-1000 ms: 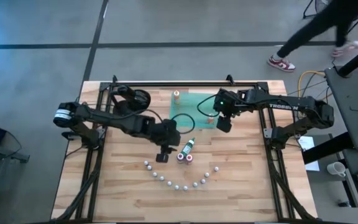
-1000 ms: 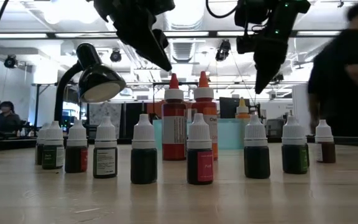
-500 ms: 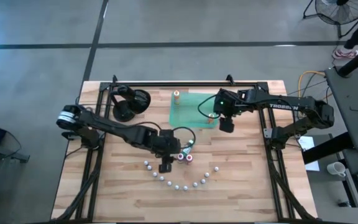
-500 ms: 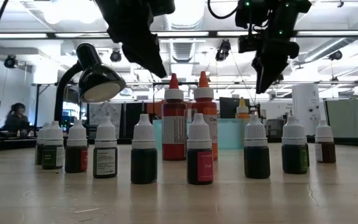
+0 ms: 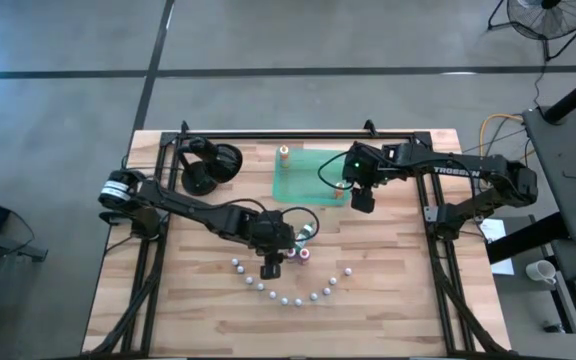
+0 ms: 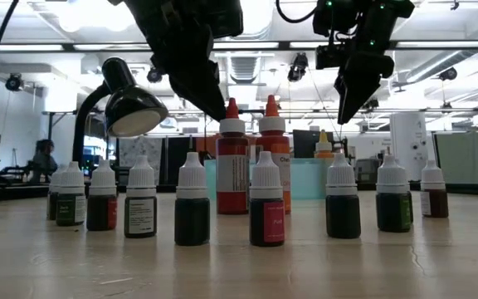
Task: Pick & Place food coloring
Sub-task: Put the large red food coloring bottle into the green bin
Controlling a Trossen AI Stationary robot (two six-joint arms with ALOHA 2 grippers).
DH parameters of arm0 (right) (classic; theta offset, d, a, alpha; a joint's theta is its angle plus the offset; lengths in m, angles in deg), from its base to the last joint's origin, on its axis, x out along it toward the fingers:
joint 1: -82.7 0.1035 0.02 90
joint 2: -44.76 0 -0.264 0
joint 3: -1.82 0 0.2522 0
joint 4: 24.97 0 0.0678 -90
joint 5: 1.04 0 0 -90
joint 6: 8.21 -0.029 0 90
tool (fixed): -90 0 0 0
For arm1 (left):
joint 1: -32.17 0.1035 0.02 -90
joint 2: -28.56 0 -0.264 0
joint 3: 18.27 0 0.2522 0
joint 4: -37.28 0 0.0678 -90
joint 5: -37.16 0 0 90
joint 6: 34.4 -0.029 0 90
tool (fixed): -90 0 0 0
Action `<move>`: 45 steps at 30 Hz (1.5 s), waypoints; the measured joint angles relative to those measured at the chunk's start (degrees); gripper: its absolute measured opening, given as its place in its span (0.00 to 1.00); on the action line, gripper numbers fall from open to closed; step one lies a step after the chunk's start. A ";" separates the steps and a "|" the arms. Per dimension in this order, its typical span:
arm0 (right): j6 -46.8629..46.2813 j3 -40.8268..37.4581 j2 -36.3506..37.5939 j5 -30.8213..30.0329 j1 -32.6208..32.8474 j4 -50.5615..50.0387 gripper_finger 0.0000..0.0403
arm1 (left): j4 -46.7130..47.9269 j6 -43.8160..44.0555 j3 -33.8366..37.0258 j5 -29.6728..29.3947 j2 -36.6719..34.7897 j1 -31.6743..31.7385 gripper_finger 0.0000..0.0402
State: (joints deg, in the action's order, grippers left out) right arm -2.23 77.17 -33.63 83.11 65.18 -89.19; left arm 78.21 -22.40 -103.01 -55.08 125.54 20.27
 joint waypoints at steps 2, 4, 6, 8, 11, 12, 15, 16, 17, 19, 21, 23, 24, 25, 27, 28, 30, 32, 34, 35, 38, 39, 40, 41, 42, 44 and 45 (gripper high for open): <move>0.00 0.01 0.00 0.00 0.00 0.00 0.57 | -0.68 -0.46 -0.02 0.00 0.68 0.05 0.32; 0.01 0.00 0.00 0.00 0.00 -0.01 0.57 | -0.65 -0.49 -0.02 0.03 1.53 0.09 0.32; 0.00 0.00 0.00 0.00 0.00 -0.03 0.57 | -0.86 -0.37 -0.02 0.05 2.10 0.07 0.32; 0.00 0.00 0.00 0.00 0.00 -0.04 0.57 | -1.25 -0.06 -0.02 0.02 2.27 0.07 0.32; 0.00 0.01 0.00 0.00 0.00 -0.02 0.57 | -1.22 -0.07 -0.02 -2.02 2.52 0.07 0.32; 0.02 0.00 0.00 0.00 0.00 0.00 0.57 | -1.23 -0.06 -0.02 -3.00 2.53 0.07 0.32; 0.15 0.00 0.00 0.00 0.00 0.04 0.57 | -1.90 0.56 -0.02 -3.84 2.53 0.32 0.32; 0.24 0.00 0.00 0.00 0.00 0.10 0.57 | -2.36 1.38 -0.02 -3.79 2.53 0.33 0.32; 0.22 0.00 0.00 0.00 0.00 0.14 0.57 | -2.64 2.00 -0.02 -3.68 2.53 0.35 0.32; 0.23 0.00 0.00 0.00 0.00 0.28 0.57 | -3.10 2.28 -0.02 -3.59 2.53 0.33 0.32; 0.22 0.00 0.00 0.00 0.00 0.35 0.57 | -3.10 2.30 -0.02 -3.39 2.61 0.33 0.32; 0.22 0.00 0.00 0.00 0.00 0.54 0.57 | -2.99 2.21 -0.02 -3.35 2.69 0.33 0.34; 0.22 0.00 0.00 0.00 0.00 0.55 0.57 | -3.01 1.96 -0.02 -3.35 2.69 0.25 0.35; 0.21 0.00 0.00 0.00 0.00 0.59 0.57 | -3.05 1.82 -0.02 -3.37 2.69 0.20 0.36; 0.19 0.00 0.00 0.00 0.00 0.88 0.57 | -3.09 1.80 -0.02 -3.38 2.69 0.20 0.39; 0.17 0.01 0.00 0.00 0.00 1.03 0.57 | -3.08 1.78 -0.02 -3.43 2.69 0.20 0.40; 0.02 0.00 0.00 0.00 0.00 1.46 0.57 | -3.12 1.58 -0.02 -3.86 2.69 0.20 0.44; 0.02 0.02 0.00 0.00 0.00 1.75 0.57 | -3.15 0.98 -0.02 -3.87 2.69 0.20 0.46; 0.02 0.00 0.00 0.00 0.00 1.86 0.57 | -3.15 -0.23 -0.02 -3.87 2.69 0.15 0.48; 0.02 0.00 0.00 0.00 0.00 1.87 0.57 | -3.16 -0.68 -0.02 -3.80 2.69 0.09 0.49; 0.02 0.00 0.00 0.00 0.00 1.94 0.57 | -3.28 -1.06 -0.02 -2.55 2.69 0.07 0.49; 0.02 0.01 0.00 0.00 0.00 1.96 0.57 | -3.49 -1.10 -0.02 -2.26 2.69 0.07 0.49; 0.02 0.01 0.00 0.00 0.00 1.97 0.57 | -3.87 -1.24 -0.02 -1.95 2.69 0.07 0.49; 0.02 0.00 0.00 0.00 0.00 1.97 0.57 | -4.44 -1.52 -0.02 -1.73 2.69 0.07 0.49; 0.02 0.00 0.00 0.00 0.00 1.97 0.57 | -5.08 -1.94 -0.02 -1.71 2.69 0.07 0.49; 0.02 0.00 0.00 0.00 0.00 1.97 0.57 | -6.49 -3.07 -0.02 -1.69 2.69 0.07 0.49; 0.02 0.00 -0.02 0.00 0.00 1.97 0.57 | -7.14 -3.48 -0.02 -1.69 2.69 0.07 0.49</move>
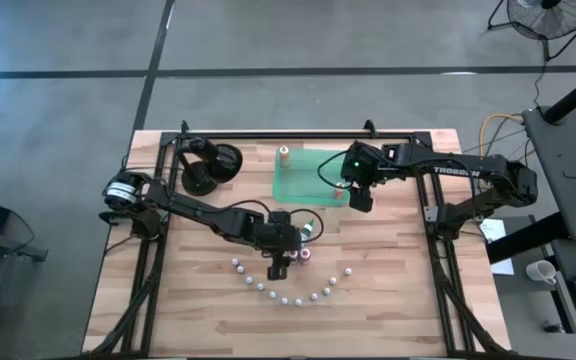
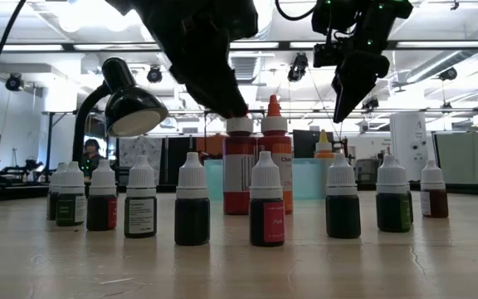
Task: Pick & Place food coloring
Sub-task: Put the large red food coloring bottle into the green bin
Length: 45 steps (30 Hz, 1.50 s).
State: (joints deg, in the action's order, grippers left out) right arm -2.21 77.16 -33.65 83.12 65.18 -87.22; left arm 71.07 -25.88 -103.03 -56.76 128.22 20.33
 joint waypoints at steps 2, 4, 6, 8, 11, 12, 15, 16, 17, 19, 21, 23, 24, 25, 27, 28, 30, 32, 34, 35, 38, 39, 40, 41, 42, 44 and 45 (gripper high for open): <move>0.00 0.00 -0.02 0.00 0.00 0.00 0.57 | -0.45 -0.55 0.00 0.02 0.00 0.00 0.49; 0.00 0.01 -0.04 0.00 0.00 0.00 0.57 | -0.48 -0.80 0.00 0.00 0.55 0.00 0.49; 0.00 0.00 -0.04 0.00 0.00 0.00 0.57 | -0.24 -0.82 0.02 0.02 1.21 0.00 0.49; 0.00 0.00 -0.04 -0.02 0.00 0.00 0.57 | -0.33 -0.65 0.02 0.00 1.91 -0.12 0.49; 0.00 0.00 -0.04 -0.02 0.00 0.02 0.57 | -0.35 -0.45 0.02 0.02 2.53 -0.29 0.49; 0.01 0.01 -0.04 -0.02 0.00 0.04 0.57 | -0.29 -0.27 0.02 -0.12 2.61 -0.31 0.49; 0.00 0.01 -0.04 -0.02 0.00 0.05 0.57 | -0.32 0.05 0.02 -2.19 2.62 -0.33 0.46; 0.02 0.00 -0.04 -0.02 0.00 0.11 0.57 | -0.32 0.16 0.02 -3.10 2.62 -0.33 0.45; 0.02 0.02 -0.04 -0.02 0.00 0.29 0.57 | -0.32 0.20 0.02 -3.50 2.62 -0.33 0.43; 0.05 0.00 -0.04 -0.02 0.00 0.77 0.57 | -0.31 0.42 0.02 -3.66 2.62 -0.29 0.39; 0.22 0.02 -0.04 -0.04 0.00 1.36 0.57 | -0.32 0.49 0.02 -3.68 2.62 -0.36 0.35; 0.22 0.02 -0.04 -0.04 0.00 1.61 0.57 | -0.36 0.48 0.00 -3.67 2.61 -0.44 0.31; 0.22 0.00 -0.04 -0.04 0.00 1.69 0.57 | -0.32 0.54 0.00 -3.67 2.58 -0.44 0.29; 0.25 0.00 -0.04 -0.04 0.00 1.85 0.57 | -0.35 0.60 0.00 -3.63 2.56 -0.44 0.27; 0.44 0.01 -0.04 -0.04 0.00 2.06 0.57 | -0.28 1.24 0.00 -3.55 2.54 -0.42 0.24; 0.49 0.00 -0.04 -0.04 0.00 2.17 0.57 | -0.06 1.74 -0.02 -3.51 2.54 -0.42 0.23; 0.65 0.00 -0.04 -0.09 0.00 2.39 0.57 | 1.61 2.77 -0.53 -3.52 2.51 -0.39 0.23; 0.68 0.00 -0.04 -0.11 0.00 2.41 0.57 | 5.20 3.73 -1.86 -3.57 2.51 -0.37 0.23; 0.68 0.00 -0.04 -0.09 0.00 2.43 0.57 | 8.88 3.97 -3.48 -3.61 2.51 -0.20 0.23; 0.78 0.00 -0.04 -0.09 0.00 2.45 0.57 | 10.37 3.99 -4.45 -3.66 2.51 -0.04 0.23; 1.51 0.02 0.31 -0.11 0.00 2.49 0.57 | 13.51 3.97 -7.33 -4.74 1.69 0.85 0.23; 1.51 0.09 0.59 -0.10 0.00 2.47 0.57 | 13.97 3.97 -8.25 -4.88 1.32 1.51 0.23; 1.51 0.20 1.11 -0.09 0.00 2.57 0.57 | 13.93 3.97 -9.10 -5.03 0.82 2.23 0.23; 1.53 0.31 1.76 -0.09 0.00 2.61 0.57 | 14.08 3.97 -9.90 -5.17 0.50 3.05 0.23; 1.51 0.45 2.55 -0.10 0.00 2.59 0.57 | 14.65 3.97 -10.81 -5.19 0.37 4.02 0.23; 0.78 0.59 4.93 -0.11 -0.02 2.53 0.57 | 16.04 3.94 -12.84 -5.67 -0.11 6.04 0.23; 0.21 0.59 6.34 -0.13 -0.02 2.36 0.57 | 16.88 3.93 -13.87 -6.07 -0.26 7.17 0.23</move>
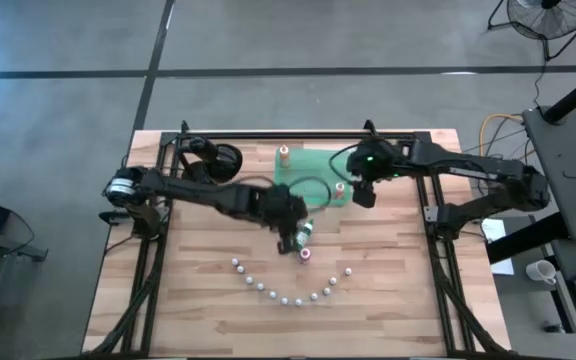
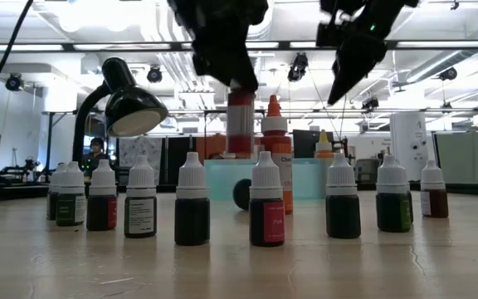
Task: Pick & Place food coloring
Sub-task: Put the large red food coloring bottle into the green bin
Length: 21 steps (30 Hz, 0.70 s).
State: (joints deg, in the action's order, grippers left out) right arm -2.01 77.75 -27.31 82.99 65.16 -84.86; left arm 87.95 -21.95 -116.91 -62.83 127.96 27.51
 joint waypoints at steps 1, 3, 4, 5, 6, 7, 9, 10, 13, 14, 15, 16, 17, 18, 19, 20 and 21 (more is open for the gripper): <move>-0.80 -0.05 1.61 0.00 -0.10 0.02 0.57 | 0.71 -0.07 -1.16 -0.22 -0.13 1.24 0.23; -2.98 -0.42 4.81 0.02 -0.48 -0.35 0.57 | 1.77 -0.36 -3.77 -0.49 -0.18 3.87 0.23; -4.25 -0.56 6.35 -0.04 -0.52 -0.37 0.57 | 2.66 -0.80 -4.99 -0.55 -0.18 5.30 0.23; -5.12 -0.73 7.79 -0.12 -0.60 -0.23 0.57 | 3.36 -1.46 -6.20 -0.57 -0.18 6.69 0.23; -5.80 -0.90 9.15 -0.23 -0.69 -0.26 0.57 | 3.21 -2.11 -7.35 -0.59 -0.18 8.16 0.23; -6.30 -1.07 10.43 -0.40 -0.68 -0.31 0.57 | 2.66 -2.59 -8.39 -0.57 -0.18 9.78 0.23; -7.70 -1.40 12.46 -2.03 -0.66 -0.12 0.57 | 2.19 -3.18 -9.98 -0.57 -0.20 13.25 0.23; -8.19 -1.72 13.18 -3.08 -0.64 -0.11 0.57 | 1.76 -3.22 -10.33 -0.60 -0.22 15.13 0.23; -9.70 -2.91 14.65 -4.77 -0.68 0.06 0.57 | -3.26 -3.13 -10.21 -0.62 0.44 20.72 0.23; -10.47 -3.29 14.93 -4.74 -0.68 0.27 0.57 | -4.79 -3.13 -9.98 -0.60 0.79 22.30 0.23; -11.14 -3.60 15.08 -4.74 -0.68 0.45 0.57 | -6.12 -3.41 -9.66 -0.56 1.41 23.74 0.23; -11.69 -3.97 15.09 -4.72 -0.66 0.67 0.57 | -7.36 -3.57 -9.62 -0.44 2.13 25.01 0.23; -12.12 -4.31 15.01 -4.70 -0.65 0.83 0.57 | -8.43 -3.61 -9.62 -0.21 3.00 26.17 0.23; -12.51 -4.59 14.74 -4.68 -0.63 0.88 0.57 | -8.85 -3.60 -9.62 0.13 3.91 27.28 0.23; -12.97 -4.74 14.42 -4.72 -0.63 1.02 0.57 | -8.89 -3.65 -9.56 0.37 4.87 28.23 0.23; -13.50 -4.87 14.17 -4.72 -0.68 1.43 0.57 | -9.07 -3.99 -9.49 0.48 5.80 29.01 0.23; -13.63 -4.89 13.81 -4.72 -0.68 1.53 0.57 | -9.55 -4.65 -9.49 0.49 6.60 29.73 0.23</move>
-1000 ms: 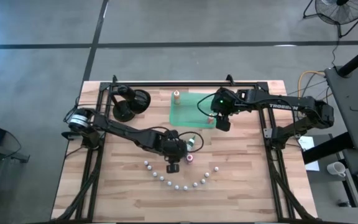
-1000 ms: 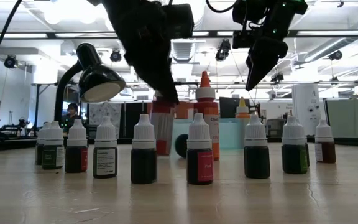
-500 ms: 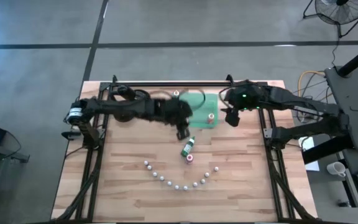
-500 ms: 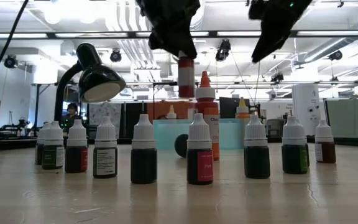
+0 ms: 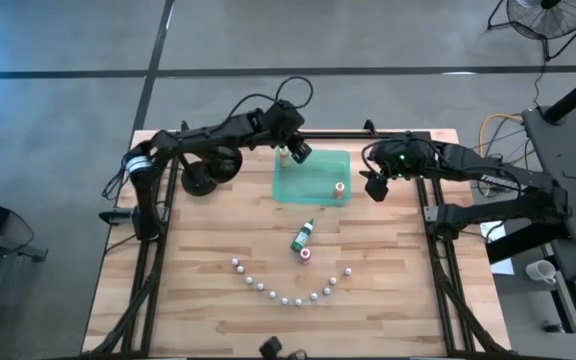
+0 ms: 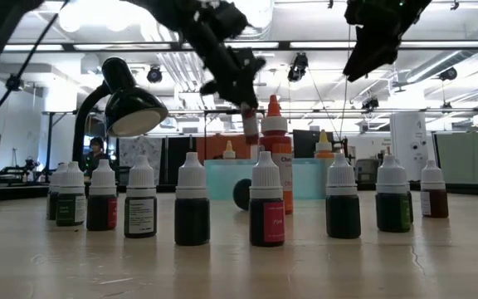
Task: Pick & Place food coloring
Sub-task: Put the large red food coloring bottle into the green bin
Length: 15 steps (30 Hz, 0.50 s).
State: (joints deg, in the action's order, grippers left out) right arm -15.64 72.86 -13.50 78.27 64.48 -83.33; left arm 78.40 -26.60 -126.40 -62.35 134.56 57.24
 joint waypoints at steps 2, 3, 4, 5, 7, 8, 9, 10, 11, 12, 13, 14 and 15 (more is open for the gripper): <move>-0.13 0.03 -0.86 0.00 0.02 0.59 0.57 | -0.40 -1.97 0.00 -0.04 1.18 0.99 0.23; -0.13 0.06 -1.40 -0.11 0.02 0.66 0.57 | -0.54 -3.26 0.00 -0.07 1.52 1.28 0.23; -0.16 0.06 -1.98 -0.57 0.03 0.82 0.57 | -0.85 -4.44 0.00 -0.07 1.96 1.48 0.23; -0.44 0.07 -2.54 -1.51 0.04 1.34 0.57 | -1.19 -5.33 -0.04 0.00 2.43 1.59 0.23; -2.10 0.18 -3.64 -3.45 -0.04 2.19 0.57 | -1.16 -5.83 -0.04 0.17 3.20 1.99 0.23; -3.10 0.20 -4.22 -3.93 -0.20 2.33 0.57 | -0.97 -5.85 -0.03 0.83 3.49 2.23 0.23; -4.16 0.21 -4.73 -3.99 -0.35 2.43 0.57 | -0.92 -5.85 0.00 1.83 3.66 2.47 0.23; -5.33 0.21 -5.25 -4.00 -0.40 2.49 0.57 | -0.92 -5.88 0.00 2.76 3.74 2.57 0.24; -6.16 0.21 -5.68 -4.00 -0.44 2.77 0.57 | -0.88 -6.02 0.00 3.47 3.75 2.67 0.24; -6.92 0.21 -5.94 -4.00 -0.44 3.10 0.57 | -0.53 -6.37 0.00 3.72 3.69 2.68 0.24; -7.44 0.21 -6.29 -4.00 -0.44 3.27 0.57 | -0.06 -6.91 -0.02 3.98 3.62 2.65 0.24; -7.79 0.21 -6.59 -3.98 -0.54 3.53 0.57 | 0.39 -7.60 -0.02 4.35 3.61 2.59 0.24; -8.40 0.23 -6.95 -4.09 -0.55 3.74 0.57 | 0.94 -8.24 -0.02 4.58 3.61 2.57 0.24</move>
State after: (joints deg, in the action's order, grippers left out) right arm -24.04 73.09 -20.45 74.18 63.93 -79.59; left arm 79.34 -34.84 -126.42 -57.77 138.17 59.81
